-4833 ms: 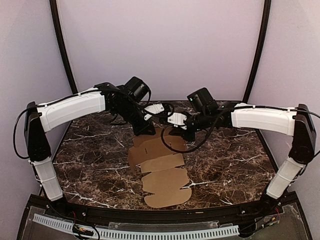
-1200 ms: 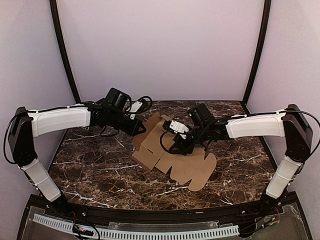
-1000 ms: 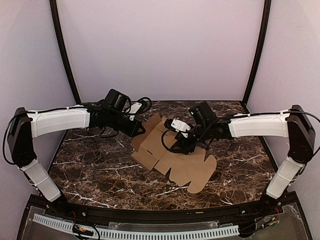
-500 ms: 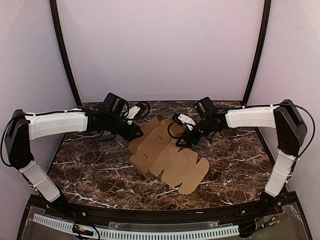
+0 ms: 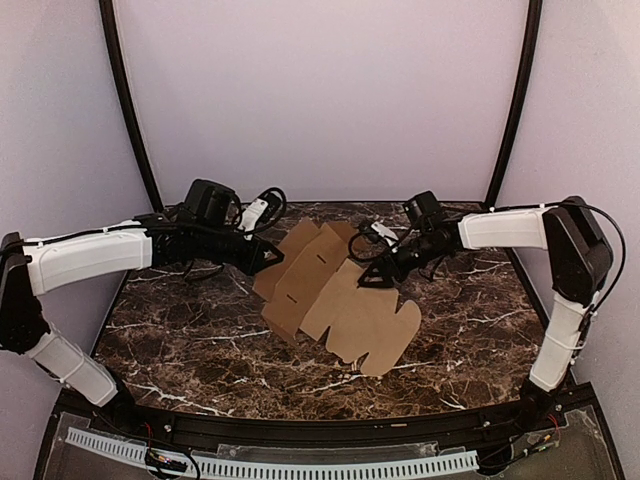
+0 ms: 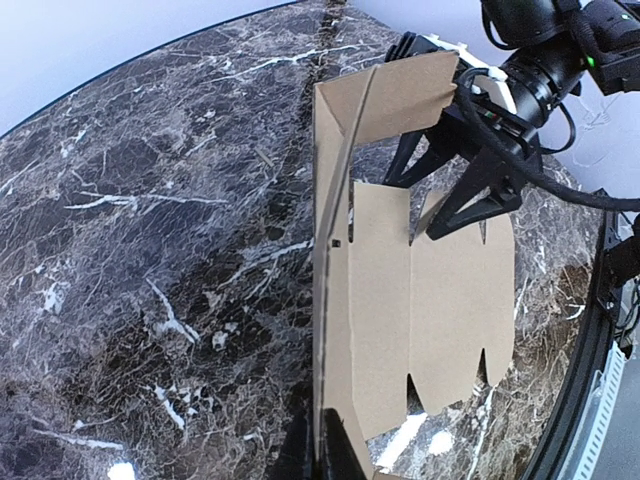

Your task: Fold the paper box

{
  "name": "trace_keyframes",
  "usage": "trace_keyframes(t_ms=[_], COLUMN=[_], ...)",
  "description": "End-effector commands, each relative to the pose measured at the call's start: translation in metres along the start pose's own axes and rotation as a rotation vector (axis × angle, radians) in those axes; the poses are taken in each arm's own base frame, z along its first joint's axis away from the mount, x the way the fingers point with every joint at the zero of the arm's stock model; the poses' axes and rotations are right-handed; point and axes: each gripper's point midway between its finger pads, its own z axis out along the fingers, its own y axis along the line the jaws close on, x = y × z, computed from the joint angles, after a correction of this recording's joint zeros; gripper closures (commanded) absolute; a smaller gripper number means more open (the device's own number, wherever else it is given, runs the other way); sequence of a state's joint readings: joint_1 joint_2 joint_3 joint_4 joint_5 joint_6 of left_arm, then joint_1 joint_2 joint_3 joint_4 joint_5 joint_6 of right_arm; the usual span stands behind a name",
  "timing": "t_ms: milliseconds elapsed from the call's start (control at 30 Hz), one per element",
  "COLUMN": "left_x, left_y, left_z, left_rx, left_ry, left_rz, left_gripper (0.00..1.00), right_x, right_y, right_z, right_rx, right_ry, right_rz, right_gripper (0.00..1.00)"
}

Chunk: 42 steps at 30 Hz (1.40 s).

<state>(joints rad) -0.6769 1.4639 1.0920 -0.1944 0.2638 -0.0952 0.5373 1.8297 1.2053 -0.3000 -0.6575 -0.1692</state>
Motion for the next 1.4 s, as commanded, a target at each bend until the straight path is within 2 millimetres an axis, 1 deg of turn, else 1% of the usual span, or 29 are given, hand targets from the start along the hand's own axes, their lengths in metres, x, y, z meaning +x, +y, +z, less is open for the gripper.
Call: trace_keyframes(t_ms=[0,133,267,400,433,467,500,533,600,633,733,833,867,900,933,1000,1033,1133,1233,1367], left_x=[-0.008,-0.013,-0.018,-0.021,-0.022,-0.021,-0.025,-0.023,-0.026,-0.024,-0.029,-0.033,-0.033,-0.033,-0.031,-0.029,-0.031,-0.029,-0.024,-0.017], left_y=[-0.016,-0.018,-0.009,0.0,0.003,0.004,0.005,0.005,0.003,0.002,0.0,-0.001,-0.001,0.0,0.002,0.004,0.004,0.006,0.01,0.01], left_z=[-0.006,-0.008,-0.011,-0.012,-0.013,-0.012,-0.013,-0.012,-0.012,-0.01,-0.007,-0.003,-0.002,0.001,0.006,0.011,0.013,0.021,0.028,0.038], left_rx=[0.088,0.104,0.086,0.079,0.083,0.086,0.105,0.114,0.151,0.168,0.205,0.233,0.238,0.24,0.24,0.247,0.256,0.285,0.295,0.329], left_ry=[-0.029,-0.045,-0.073,-0.093,-0.1,-0.102,-0.118,-0.118,-0.129,-0.119,-0.139,-0.141,-0.141,-0.139,-0.13,-0.123,-0.128,-0.128,-0.116,-0.093], left_rz=[-0.017,-0.041,-0.097,-0.16,-0.179,-0.192,-0.212,-0.224,-0.246,-0.264,-0.29,-0.325,-0.344,-0.355,-0.382,-0.42,-0.428,-0.5,-0.557,-0.618], left_gripper=[0.99,0.99,0.99,0.99,0.99,0.99,0.99,0.99,0.99,0.99,0.99,0.99,0.99,0.99,0.99,0.99,0.99,0.99,0.99,0.99], right_x=[-0.012,-0.017,-0.019,-0.019,-0.018,-0.018,-0.02,-0.021,-0.023,-0.025,-0.032,-0.039,-0.039,-0.04,-0.039,-0.035,-0.032,-0.025,-0.022,-0.019], right_y=[0.017,0.026,0.036,0.038,0.038,0.038,0.039,0.039,0.039,0.038,0.032,0.033,0.037,0.035,0.039,0.041,0.039,0.021,0.007,-0.005], right_z=[-0.002,-0.008,-0.016,-0.021,-0.022,-0.023,-0.026,-0.029,-0.032,-0.034,-0.04,-0.044,-0.042,-0.04,-0.037,-0.029,-0.025,-0.019,-0.019,-0.015], right_rx=[-0.124,-0.149,-0.178,-0.154,-0.147,-0.141,-0.132,-0.121,-0.099,-0.082,-0.008,0.055,0.076,0.133,0.159,0.23,0.277,0.417,0.497,0.568], right_ry=[-0.06,-0.095,-0.128,-0.13,-0.129,-0.13,-0.136,-0.143,-0.151,-0.157,-0.165,-0.169,-0.157,-0.142,-0.121,-0.075,-0.051,0.008,0.035,0.089], right_rz=[-0.025,-0.067,-0.102,-0.119,-0.124,-0.129,-0.141,-0.151,-0.166,-0.179,-0.217,-0.283,-0.318,-0.353,-0.394,-0.464,-0.491,-0.513,-0.516,-0.549], right_gripper=[0.47,0.55,0.62,0.76,0.79,0.79,0.8,0.81,0.83,0.84,0.89,0.92,0.92,0.92,0.93,0.94,0.94,0.97,0.97,0.95])
